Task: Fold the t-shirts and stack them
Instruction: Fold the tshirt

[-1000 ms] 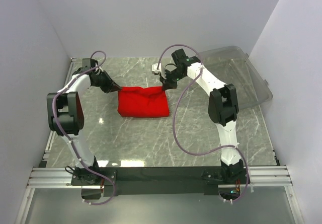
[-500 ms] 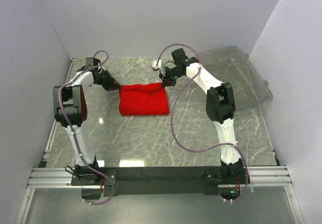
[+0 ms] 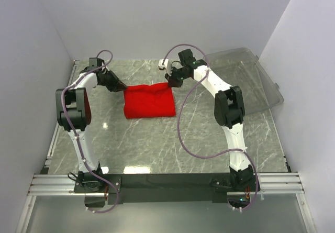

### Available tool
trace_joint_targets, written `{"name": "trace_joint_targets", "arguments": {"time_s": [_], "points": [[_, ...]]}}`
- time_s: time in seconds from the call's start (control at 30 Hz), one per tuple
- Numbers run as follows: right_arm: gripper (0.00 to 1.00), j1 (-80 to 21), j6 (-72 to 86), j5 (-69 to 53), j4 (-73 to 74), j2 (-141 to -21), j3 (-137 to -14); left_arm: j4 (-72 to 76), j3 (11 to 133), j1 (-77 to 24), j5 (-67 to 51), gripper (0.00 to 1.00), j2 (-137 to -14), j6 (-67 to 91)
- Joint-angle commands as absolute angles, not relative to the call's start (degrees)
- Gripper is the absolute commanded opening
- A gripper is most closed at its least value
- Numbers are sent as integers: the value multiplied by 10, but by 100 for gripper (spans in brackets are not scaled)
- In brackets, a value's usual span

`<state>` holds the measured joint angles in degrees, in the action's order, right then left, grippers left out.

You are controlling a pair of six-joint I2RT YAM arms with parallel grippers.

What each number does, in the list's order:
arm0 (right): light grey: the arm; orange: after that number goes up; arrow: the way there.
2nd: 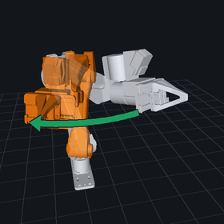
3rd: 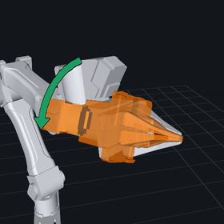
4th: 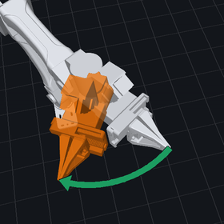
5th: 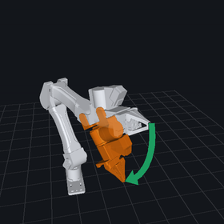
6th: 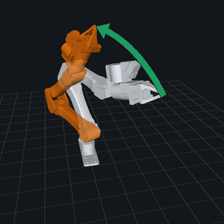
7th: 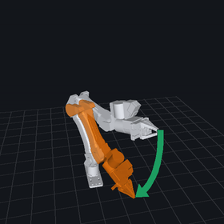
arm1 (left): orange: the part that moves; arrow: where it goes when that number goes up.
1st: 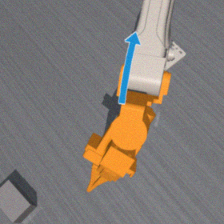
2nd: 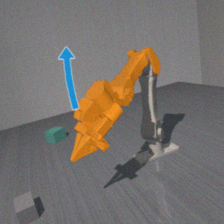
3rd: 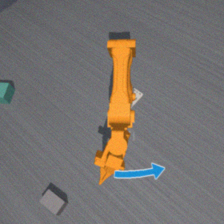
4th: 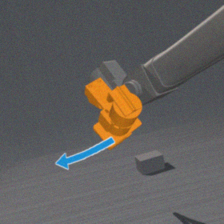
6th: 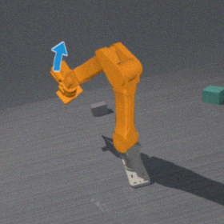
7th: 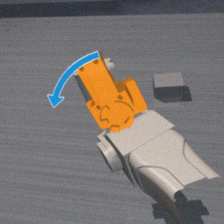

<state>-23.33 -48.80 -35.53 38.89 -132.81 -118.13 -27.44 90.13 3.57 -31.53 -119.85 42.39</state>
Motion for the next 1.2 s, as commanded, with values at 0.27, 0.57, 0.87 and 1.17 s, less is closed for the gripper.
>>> {"name": "trace_joint_targets", "arguments": {"time_s": [0.27,0.57,0.87,1.17], "points": [[62,-218,-312,-272,266,-1300,-1202,-237,941,38,-220,57,-1083,368],[28,-225,-283,-531,378,-1232,-1132,-170,721,25,-381,52,-938,348],[7,-264,-219,-638,413,-1208,-1006,-64,551,-53,-432,43,-893,416],[6,-264,-150,-602,346,-1235,-965,-25,569,-64,-418,42,-949,432]]}}
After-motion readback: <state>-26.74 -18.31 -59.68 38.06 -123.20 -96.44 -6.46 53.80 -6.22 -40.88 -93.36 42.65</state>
